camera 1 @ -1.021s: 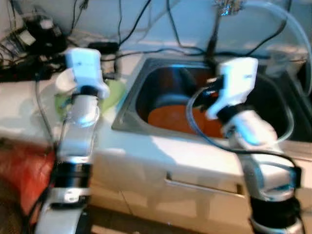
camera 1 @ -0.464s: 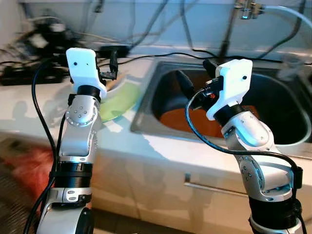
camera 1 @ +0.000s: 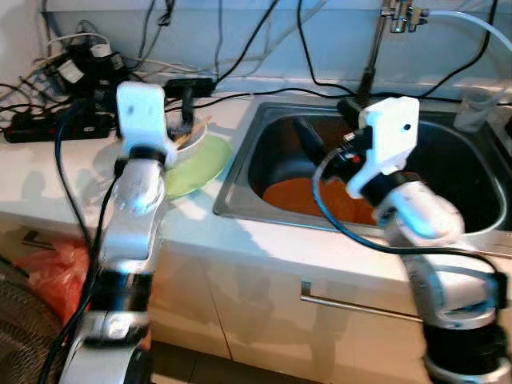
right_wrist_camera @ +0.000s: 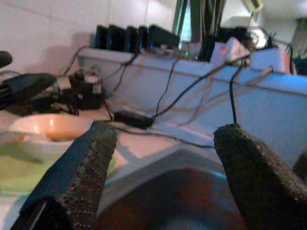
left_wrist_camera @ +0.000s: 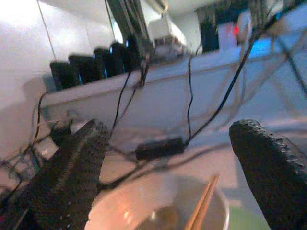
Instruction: Kitchen organization
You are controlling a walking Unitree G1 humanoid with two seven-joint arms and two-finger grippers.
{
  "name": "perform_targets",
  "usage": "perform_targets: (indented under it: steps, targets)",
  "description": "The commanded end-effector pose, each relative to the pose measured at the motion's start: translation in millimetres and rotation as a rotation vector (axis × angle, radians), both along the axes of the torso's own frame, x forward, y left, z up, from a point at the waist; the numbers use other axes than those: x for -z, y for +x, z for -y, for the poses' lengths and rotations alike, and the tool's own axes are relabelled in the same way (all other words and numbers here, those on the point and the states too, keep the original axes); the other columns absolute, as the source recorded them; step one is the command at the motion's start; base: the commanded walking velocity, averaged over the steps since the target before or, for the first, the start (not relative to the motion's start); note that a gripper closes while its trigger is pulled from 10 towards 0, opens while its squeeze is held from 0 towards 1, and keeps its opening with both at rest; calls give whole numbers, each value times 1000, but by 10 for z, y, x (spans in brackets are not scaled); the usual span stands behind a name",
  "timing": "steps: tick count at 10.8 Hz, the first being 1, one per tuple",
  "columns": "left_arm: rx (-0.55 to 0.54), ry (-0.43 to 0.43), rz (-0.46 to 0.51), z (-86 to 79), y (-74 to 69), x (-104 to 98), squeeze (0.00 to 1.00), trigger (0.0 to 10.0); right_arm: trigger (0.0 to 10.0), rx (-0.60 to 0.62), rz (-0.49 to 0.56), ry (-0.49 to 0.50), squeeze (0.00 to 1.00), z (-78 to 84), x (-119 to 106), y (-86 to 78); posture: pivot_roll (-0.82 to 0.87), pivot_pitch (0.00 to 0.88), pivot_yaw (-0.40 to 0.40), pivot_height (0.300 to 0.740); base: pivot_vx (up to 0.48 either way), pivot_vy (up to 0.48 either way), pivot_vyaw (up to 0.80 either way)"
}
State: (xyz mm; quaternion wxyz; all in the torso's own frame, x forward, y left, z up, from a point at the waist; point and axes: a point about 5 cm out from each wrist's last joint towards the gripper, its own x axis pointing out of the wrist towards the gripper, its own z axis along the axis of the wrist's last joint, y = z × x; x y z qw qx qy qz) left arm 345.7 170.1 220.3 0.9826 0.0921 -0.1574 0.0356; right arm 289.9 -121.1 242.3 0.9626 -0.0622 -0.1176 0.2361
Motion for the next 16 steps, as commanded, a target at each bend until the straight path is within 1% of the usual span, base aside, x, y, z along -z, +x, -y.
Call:
perform_targets:
  steps: [1, 2, 3, 4, 5, 6, 8, 10, 11, 12, 14, 15, 16]
  targets:
    - [-17, 20, 13, -51, -53, -5, 0, 10000, 10000, -58, -16, -19, 0, -25, -10, -8, -62, 0, 76, 740, 0, 0, 0]
    - [-40, 27, 11, -110, -140, 43, 0, 10000, 10000, -94, -36, -50, 0, -29, 32, -11, -50, 0, 68, 740, 0, 0, 0]
    - [-62, 47, 14, -150, -208, 67, 0, 10000, 10000, -128, -49, -60, 0, -49, 52, -11, -40, 0, 62, 740, 0, 0, 0]
    - [-68, 45, 12, -164, -236, 82, 0, 10000, 10000, -158, -61, -63, 0, -71, 63, -18, -35, 0, 59, 740, 0, 0, 0]
    - [-70, 47, 18, -164, -274, 79, 0, 10000, 10000, -243, -100, -42, 0, -118, 94, -59, -28, 0, 55, 740, 0, 0, 0]
    - [-81, 52, 29, -173, -280, 48, 0, 10000, 10000, -291, -122, -61, 0, -124, 127, -86, -26, 0, 52, 740, 0, 0, 0]
    - [-92, 61, 36, -188, -293, 1, 0, 10000, 10000, -325, -133, -77, 0, -135, 152, -100, -18, 0, 51, 740, 0, 0, 0]
    - [-99, 68, 24, -227, -375, 20, 0, 10000, 10000, -333, -141, -86, 0, -138, 174, -95, -4, 0, 45, 740, 0, 0, 0]
    - [-102, 66, 21, -250, -400, 26, 0, 10000, 10000, -344, -142, -99, 0, -164, 197, -93, 6, 0, 42, 740, 0, 0, 0]
    - [-80, 48, 14, -243, -431, 17, 0, 10000, 10000, -355, -141, -112, 0, -203, 223, -89, 18, 0, 38, 740, 0, 0, 0]
    - [-40, 30, -10, -238, -481, 43, 0, 10000, 10000, -365, -140, -114, 0, -221, 230, -68, 34, 0, 31, 740, 0, 0, 0]
    - [-3, 13, -24, -215, -503, 61, 0, 10000, 10000, -368, -137, -121, 0, -236, 240, -52, 39, 0, 29, 740, 0, 0, 0]
    - [37, 16, -33, -175, -519, 66, 0, 10000, 10000, -373, -137, -122, 0, -253, 250, -43, 43, 0, 27, 740, 0, 0, 0]
